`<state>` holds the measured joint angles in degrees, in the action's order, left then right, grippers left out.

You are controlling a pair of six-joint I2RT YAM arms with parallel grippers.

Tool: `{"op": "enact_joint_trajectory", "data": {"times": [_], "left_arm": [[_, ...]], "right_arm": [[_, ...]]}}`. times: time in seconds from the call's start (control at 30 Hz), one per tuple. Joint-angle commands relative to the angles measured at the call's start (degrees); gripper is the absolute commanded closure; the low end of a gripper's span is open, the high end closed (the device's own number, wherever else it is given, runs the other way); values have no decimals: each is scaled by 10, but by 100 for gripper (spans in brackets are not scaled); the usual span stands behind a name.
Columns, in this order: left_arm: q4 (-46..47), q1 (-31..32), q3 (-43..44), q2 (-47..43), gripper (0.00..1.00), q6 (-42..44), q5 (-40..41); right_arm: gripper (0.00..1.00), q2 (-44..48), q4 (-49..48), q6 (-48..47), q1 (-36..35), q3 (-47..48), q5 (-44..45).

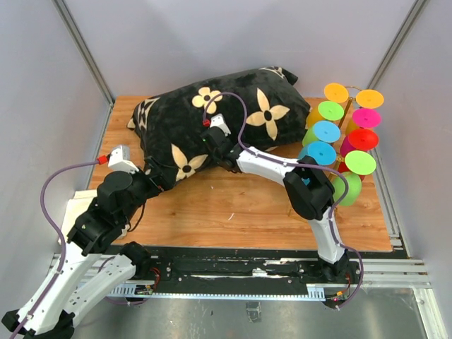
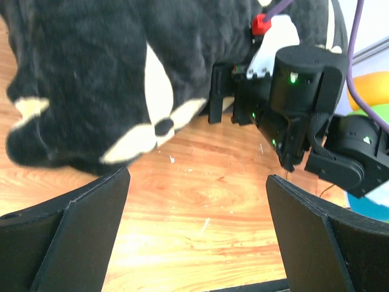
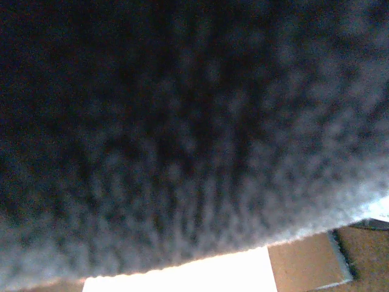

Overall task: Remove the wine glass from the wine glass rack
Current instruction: Adjust the distractor at the center of the board.

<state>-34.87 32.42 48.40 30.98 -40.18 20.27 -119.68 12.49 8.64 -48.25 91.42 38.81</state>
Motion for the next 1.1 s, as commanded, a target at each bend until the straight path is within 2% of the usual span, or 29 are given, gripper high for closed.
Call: {"op": "enact_joint_trajectory", "data": {"times": [0.0,0.13,0.27,0.6,0.7,0.77,0.9,1.03,1.07], "left_arm": [[-26,-1,11,-2,0,-12,12],[-28,-2,5,-7,0,-23,0],[-24,-2,-13,-7,0,-36,-12],[15,-2,-48,15,0,-56,-48],[21,-1,-55,20,0,-59,-49],[26,-2,-58,23,0,-60,-52],[34,-1,-69,27,0,-66,-50],[46,-2,-78,37,0,-62,-36],[47,-2,-75,45,0,-49,-33]], "right_arm": [[2,-62,-65,-47,24,67,10],[2,-100,-58,-45,27,128,11],[2,-141,7,-8,24,237,-28],[2,-198,60,-51,23,361,-57],[2,-175,67,-60,21,355,-100],[2,-148,72,-75,16,345,-93],[2,-53,44,-120,3,251,-122],[2,45,47,-104,-10,151,-163],[2,73,42,-99,-11,119,-199]]}}
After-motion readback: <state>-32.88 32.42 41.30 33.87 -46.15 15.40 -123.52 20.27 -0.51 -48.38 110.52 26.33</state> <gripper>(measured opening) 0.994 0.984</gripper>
